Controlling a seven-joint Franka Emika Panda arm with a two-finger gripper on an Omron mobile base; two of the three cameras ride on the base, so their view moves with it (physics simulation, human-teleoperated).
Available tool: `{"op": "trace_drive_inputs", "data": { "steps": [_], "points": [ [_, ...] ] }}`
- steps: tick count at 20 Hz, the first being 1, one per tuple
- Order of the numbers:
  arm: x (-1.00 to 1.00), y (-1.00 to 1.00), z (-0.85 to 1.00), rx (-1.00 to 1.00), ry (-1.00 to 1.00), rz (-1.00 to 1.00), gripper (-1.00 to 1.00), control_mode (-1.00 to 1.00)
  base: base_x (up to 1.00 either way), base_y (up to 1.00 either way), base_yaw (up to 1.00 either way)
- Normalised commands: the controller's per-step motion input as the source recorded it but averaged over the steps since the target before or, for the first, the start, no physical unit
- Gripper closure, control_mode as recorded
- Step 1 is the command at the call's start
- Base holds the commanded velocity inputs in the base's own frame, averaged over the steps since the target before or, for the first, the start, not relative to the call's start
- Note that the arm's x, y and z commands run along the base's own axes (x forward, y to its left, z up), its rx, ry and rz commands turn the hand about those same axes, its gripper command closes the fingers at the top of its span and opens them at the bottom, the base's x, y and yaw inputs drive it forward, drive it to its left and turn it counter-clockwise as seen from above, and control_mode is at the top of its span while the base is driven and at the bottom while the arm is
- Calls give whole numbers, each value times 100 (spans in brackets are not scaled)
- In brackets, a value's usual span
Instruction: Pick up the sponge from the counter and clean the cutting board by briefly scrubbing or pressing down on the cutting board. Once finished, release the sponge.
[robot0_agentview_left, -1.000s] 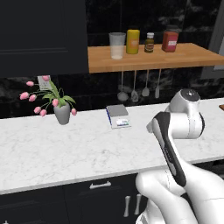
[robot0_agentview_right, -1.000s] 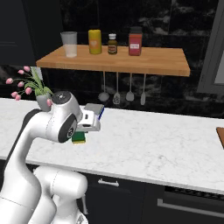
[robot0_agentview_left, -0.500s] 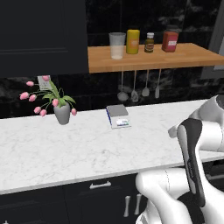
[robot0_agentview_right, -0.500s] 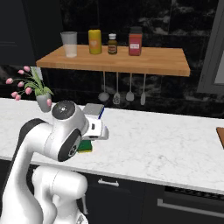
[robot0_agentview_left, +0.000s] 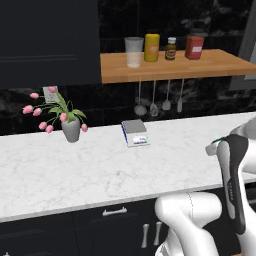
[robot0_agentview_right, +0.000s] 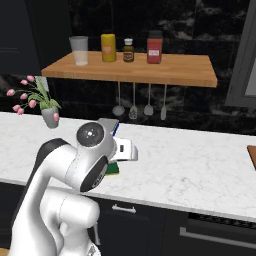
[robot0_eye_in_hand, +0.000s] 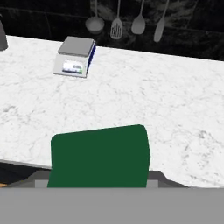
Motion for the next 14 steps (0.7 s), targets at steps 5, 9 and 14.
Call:
{"op": "trace_drive_inputs", "data": {
  "steps": [5, 9, 14],
  "points": [
    [43, -10, 0, 1, -5, 0, 100, -100, 0, 0, 0],
    [24, -8, 0, 0, -6, 0, 100, -100, 0, 0, 0],
    [8, -10, 0, 0, -2, 0, 100, -100, 0, 0, 0]
  ]
}}
